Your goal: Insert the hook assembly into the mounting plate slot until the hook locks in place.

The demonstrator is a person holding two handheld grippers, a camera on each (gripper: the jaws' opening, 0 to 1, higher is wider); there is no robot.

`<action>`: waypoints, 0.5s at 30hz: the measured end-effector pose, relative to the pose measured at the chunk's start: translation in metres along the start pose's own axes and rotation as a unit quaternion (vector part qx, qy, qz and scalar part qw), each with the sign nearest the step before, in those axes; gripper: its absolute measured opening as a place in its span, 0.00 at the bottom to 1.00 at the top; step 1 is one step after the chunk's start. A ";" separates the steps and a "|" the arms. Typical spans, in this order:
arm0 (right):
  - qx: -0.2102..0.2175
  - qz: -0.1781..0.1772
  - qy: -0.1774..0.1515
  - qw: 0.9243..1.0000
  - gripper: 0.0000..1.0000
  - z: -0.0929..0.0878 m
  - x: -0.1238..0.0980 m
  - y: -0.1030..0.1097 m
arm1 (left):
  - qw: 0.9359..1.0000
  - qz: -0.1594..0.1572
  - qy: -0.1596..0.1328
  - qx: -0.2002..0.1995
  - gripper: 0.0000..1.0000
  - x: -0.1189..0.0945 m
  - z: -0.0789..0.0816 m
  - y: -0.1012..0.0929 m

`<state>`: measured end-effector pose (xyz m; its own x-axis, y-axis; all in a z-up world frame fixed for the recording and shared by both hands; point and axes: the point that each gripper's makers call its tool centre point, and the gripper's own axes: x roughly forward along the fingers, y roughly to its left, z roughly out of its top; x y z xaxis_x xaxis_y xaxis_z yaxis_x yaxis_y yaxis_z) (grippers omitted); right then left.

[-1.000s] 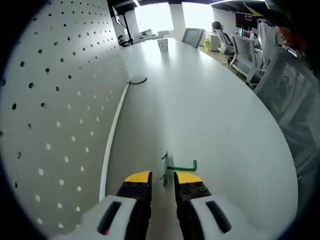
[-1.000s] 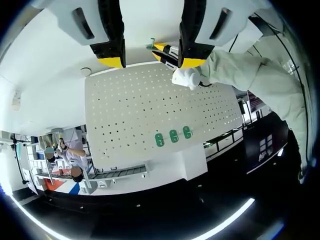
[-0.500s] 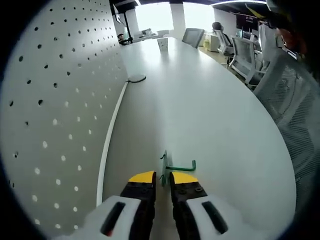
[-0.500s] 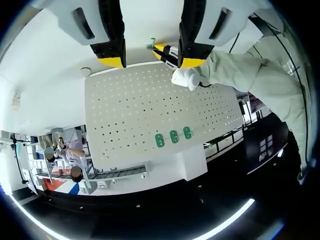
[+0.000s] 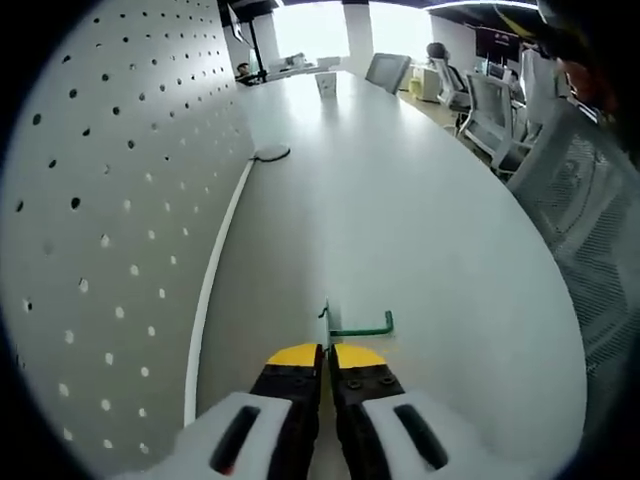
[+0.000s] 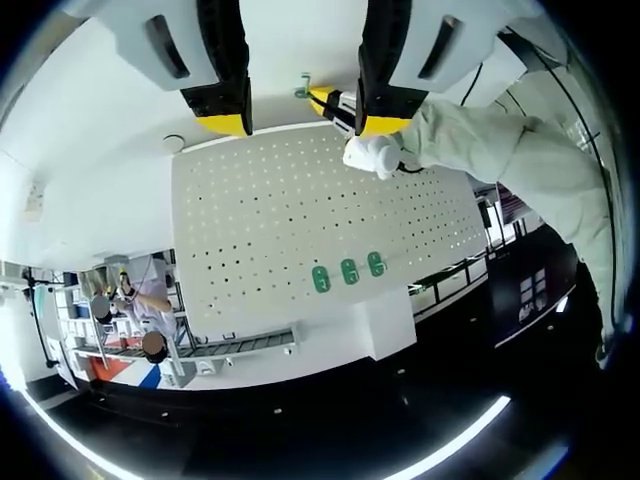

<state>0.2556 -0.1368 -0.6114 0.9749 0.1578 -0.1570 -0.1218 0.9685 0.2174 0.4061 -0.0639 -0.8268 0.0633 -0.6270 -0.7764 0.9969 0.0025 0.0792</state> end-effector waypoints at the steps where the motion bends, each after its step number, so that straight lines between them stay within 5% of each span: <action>1: 0.001 0.000 -0.002 1.000 0.40 0.001 0.000 0.000 | 1.000 0.001 0.000 0.000 0.04 0.000 0.000 0.000; 15: 0.004 -0.002 -0.013 1.000 0.39 0.007 -0.004 0.000 | 0.998 0.034 -0.025 -0.039 0.04 -0.017 0.006 0.004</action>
<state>0.2533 -0.1391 -0.6045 0.9798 0.1497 -0.1329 -0.1175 0.9675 0.2239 0.4086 -0.0580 -0.8090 0.1306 -0.6617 -0.7383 0.9911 0.1060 0.0804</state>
